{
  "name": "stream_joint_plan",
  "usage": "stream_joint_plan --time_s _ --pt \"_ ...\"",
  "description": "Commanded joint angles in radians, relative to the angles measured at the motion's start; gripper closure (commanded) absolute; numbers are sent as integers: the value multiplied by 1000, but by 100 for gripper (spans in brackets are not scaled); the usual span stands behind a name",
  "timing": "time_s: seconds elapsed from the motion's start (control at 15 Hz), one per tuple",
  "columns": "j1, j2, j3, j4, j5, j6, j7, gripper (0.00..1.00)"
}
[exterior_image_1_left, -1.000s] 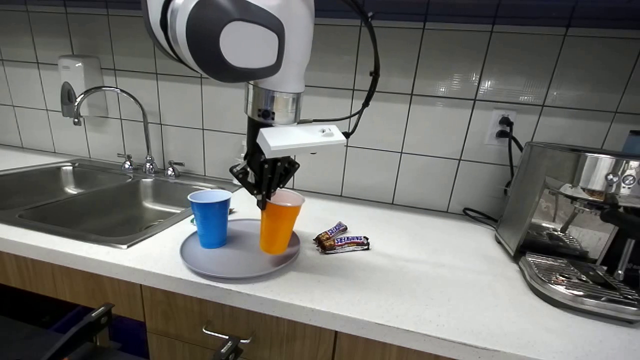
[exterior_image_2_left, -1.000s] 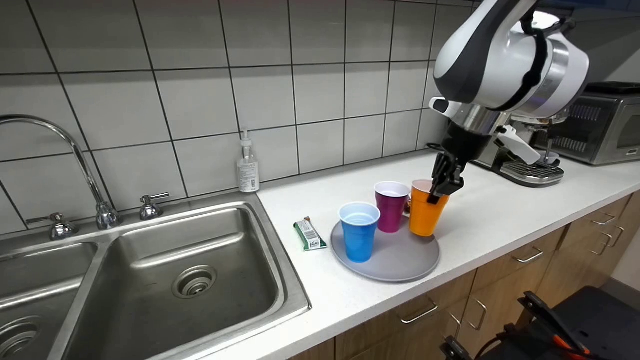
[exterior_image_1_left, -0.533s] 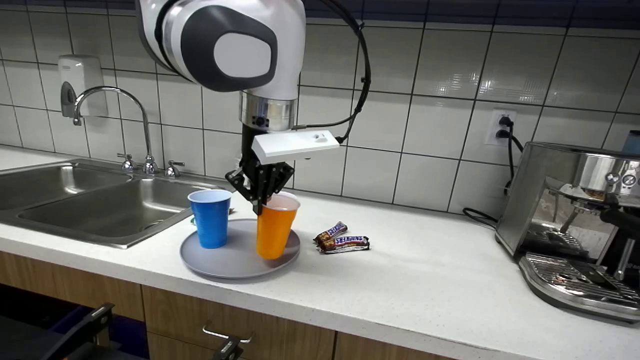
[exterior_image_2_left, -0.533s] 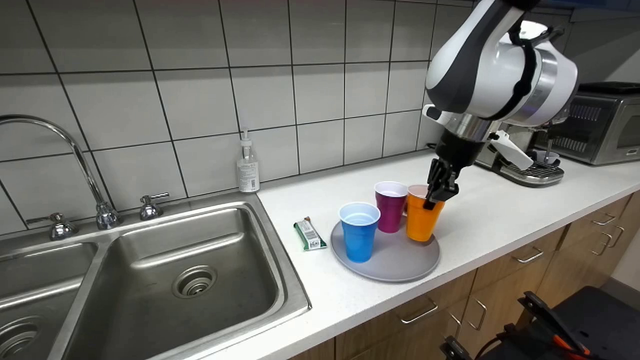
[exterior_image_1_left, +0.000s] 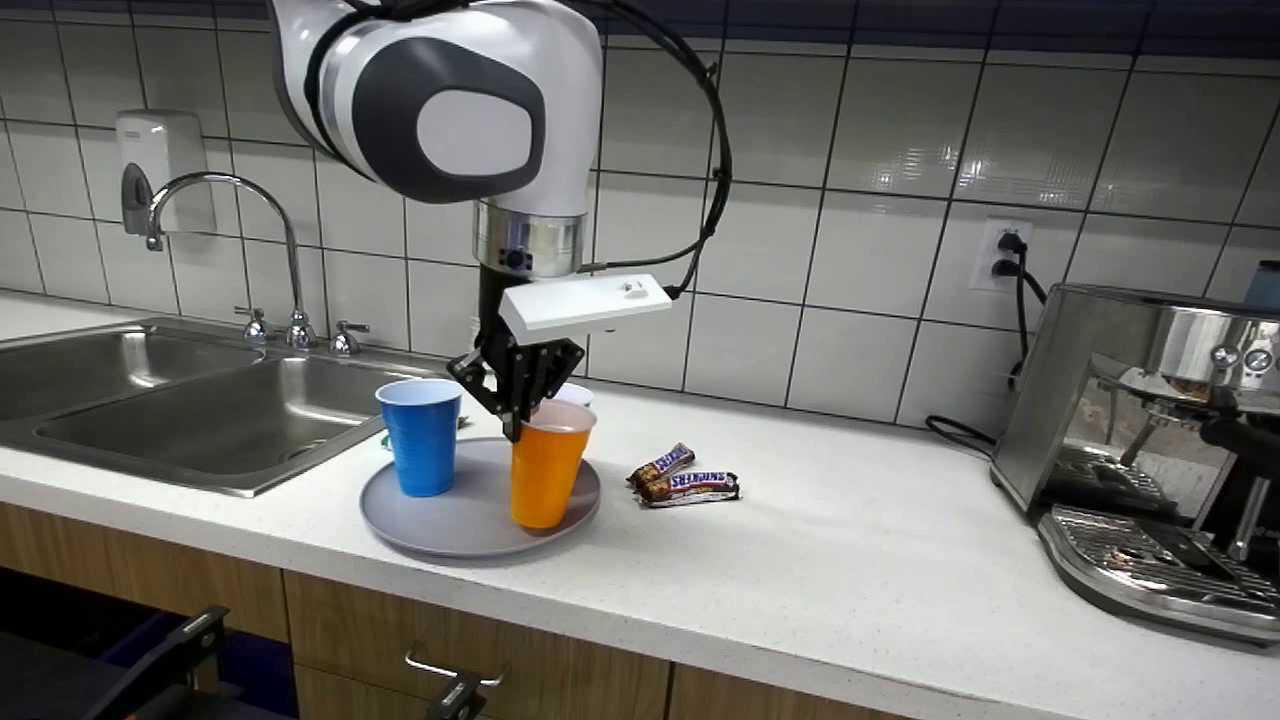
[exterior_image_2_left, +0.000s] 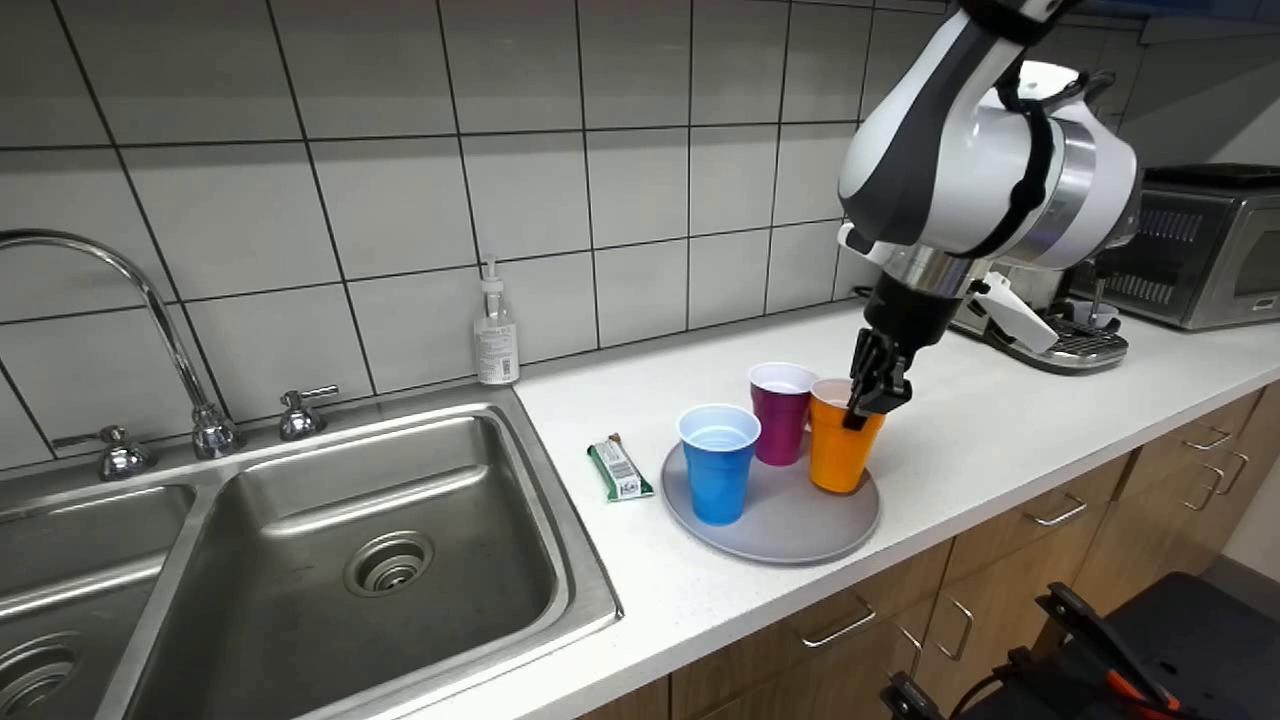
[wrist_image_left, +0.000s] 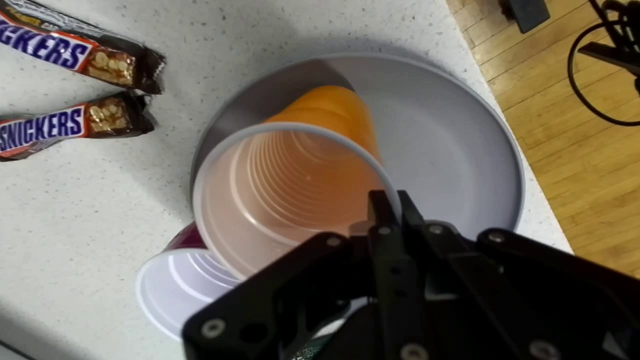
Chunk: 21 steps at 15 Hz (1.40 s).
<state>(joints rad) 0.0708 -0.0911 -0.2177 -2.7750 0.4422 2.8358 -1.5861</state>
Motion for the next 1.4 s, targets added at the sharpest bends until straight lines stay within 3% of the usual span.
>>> stream_joint_plan --time_s 0.0,0.4,0.47,0.6,1.13,1.33 --pt "7 19 12 0 56 44 -66 99" --pt "17 37 13 0 108 60 -116 99" --pt "17 41 14 0 114 64 -121 70" --pt "18 45 14 0 125 66 -130 62" --pt "16 25 7 0 129 36 -134 2" --pt "5 3 2 1 104 15 -110 0"
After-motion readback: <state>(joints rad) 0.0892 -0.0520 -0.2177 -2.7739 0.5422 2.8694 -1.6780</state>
